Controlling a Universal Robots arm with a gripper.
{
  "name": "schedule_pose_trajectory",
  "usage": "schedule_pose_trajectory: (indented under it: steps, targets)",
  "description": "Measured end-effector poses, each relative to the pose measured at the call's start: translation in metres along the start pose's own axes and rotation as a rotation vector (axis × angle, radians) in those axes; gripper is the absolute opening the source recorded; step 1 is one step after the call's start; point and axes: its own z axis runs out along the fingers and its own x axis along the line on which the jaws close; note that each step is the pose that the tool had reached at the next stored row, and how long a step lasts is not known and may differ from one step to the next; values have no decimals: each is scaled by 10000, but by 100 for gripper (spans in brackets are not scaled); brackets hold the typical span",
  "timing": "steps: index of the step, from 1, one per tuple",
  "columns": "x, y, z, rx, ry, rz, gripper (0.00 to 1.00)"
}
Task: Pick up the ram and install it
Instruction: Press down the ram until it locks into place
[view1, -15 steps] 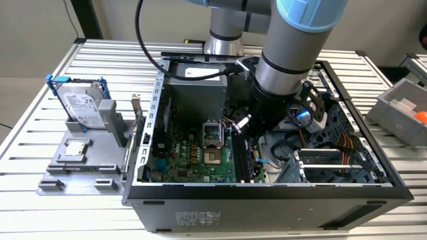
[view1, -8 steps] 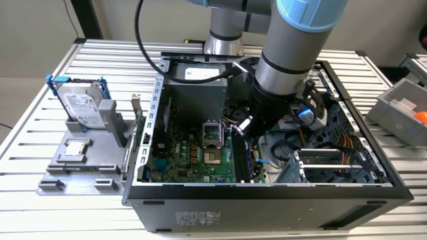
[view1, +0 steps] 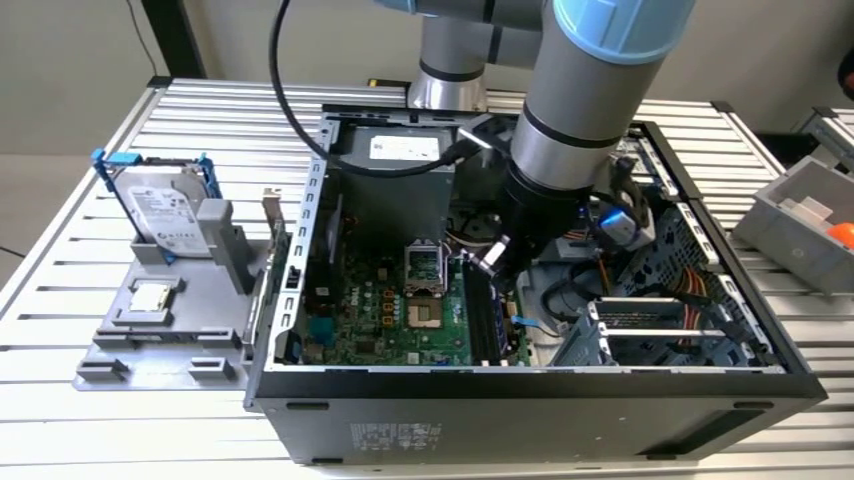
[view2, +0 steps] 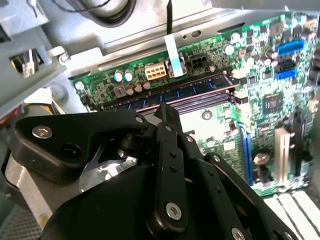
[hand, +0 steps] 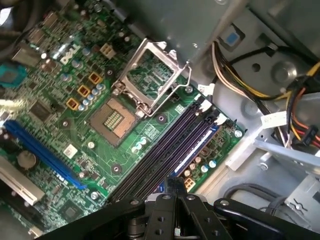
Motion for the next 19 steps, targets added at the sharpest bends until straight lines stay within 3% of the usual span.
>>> schedule_pose_trajectory:
  steps: [6,14,19]
  targets:
    - [0,0,0,3,15,-741,0]
    - [0,1,1,4,16,-799,0]
    - [1,1,3,-38,-24,-888,0]
